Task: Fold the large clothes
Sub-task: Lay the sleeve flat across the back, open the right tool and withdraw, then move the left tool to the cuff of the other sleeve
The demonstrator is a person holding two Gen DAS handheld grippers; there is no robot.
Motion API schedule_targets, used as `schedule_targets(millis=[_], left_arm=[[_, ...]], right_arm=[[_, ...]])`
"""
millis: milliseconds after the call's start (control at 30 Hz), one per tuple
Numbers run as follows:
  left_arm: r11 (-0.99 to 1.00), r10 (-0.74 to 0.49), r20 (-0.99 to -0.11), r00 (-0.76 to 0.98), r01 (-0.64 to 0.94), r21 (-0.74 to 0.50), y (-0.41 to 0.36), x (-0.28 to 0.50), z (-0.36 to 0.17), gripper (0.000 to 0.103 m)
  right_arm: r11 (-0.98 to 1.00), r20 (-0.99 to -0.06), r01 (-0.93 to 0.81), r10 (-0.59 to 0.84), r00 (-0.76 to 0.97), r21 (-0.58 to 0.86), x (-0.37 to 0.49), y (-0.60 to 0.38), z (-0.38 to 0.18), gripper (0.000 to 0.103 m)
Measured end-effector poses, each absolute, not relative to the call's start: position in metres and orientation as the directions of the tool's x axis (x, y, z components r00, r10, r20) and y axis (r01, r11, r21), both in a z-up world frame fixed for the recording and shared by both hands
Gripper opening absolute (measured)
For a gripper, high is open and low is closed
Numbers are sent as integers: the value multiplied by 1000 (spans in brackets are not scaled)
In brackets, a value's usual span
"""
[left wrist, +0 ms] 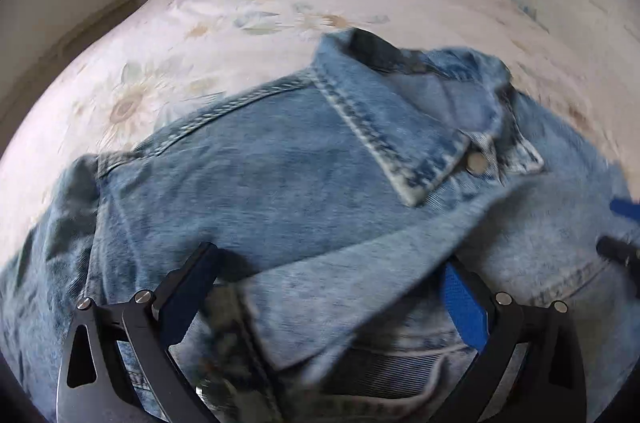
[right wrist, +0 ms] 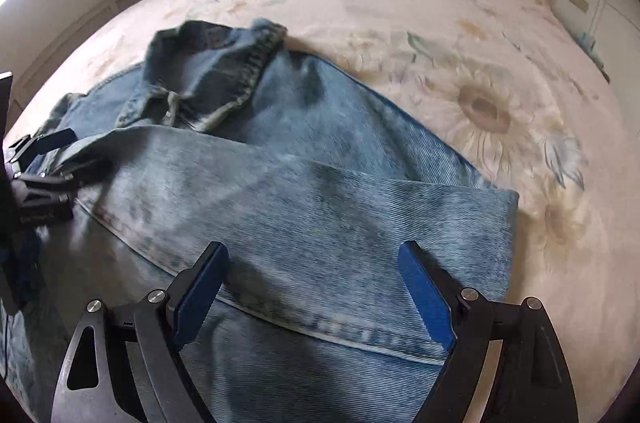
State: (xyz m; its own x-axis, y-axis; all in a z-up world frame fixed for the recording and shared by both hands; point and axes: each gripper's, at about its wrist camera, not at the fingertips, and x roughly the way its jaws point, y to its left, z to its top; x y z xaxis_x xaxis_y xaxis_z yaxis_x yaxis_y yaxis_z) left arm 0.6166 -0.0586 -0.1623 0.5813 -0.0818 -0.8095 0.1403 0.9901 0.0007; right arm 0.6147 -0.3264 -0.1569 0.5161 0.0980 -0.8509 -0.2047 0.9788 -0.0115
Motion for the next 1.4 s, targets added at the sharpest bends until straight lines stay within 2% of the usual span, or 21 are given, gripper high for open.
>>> schedule_targets(millis=[167, 267, 567, 1000, 1267, 1400], left_arm=[[993, -78, -798, 597, 122, -6, -40, 612, -147, 102], [993, -70, -773, 631, 117, 5, -32, 594, -129, 102], [995, -67, -700, 711, 102, 8, -6, 514, -84, 102], [995, -97, -694, 714, 92, -44, 45, 386, -32, 102], [979, -192, -667, 720, 190, -76, 22, 304, -9, 102], [976, -208, -664, 719, 201, -89, 21, 267, -15, 102]], right_arm=[[982, -851, -152, -18, 525, -114, 596, -340, -149, 87], [980, -830, -142, -37, 556, -139, 572, -340, -133, 88], [994, -797, -91, 9, 604, -57, 479, -321, -103, 88], [1000, -750, 20, -11, 661, 3, 367, -299, -47, 88], [999, -708, 42, -34, 706, -6, 295, -277, -9, 88], [999, -685, 47, -40, 727, -8, 260, -266, 4, 93]])
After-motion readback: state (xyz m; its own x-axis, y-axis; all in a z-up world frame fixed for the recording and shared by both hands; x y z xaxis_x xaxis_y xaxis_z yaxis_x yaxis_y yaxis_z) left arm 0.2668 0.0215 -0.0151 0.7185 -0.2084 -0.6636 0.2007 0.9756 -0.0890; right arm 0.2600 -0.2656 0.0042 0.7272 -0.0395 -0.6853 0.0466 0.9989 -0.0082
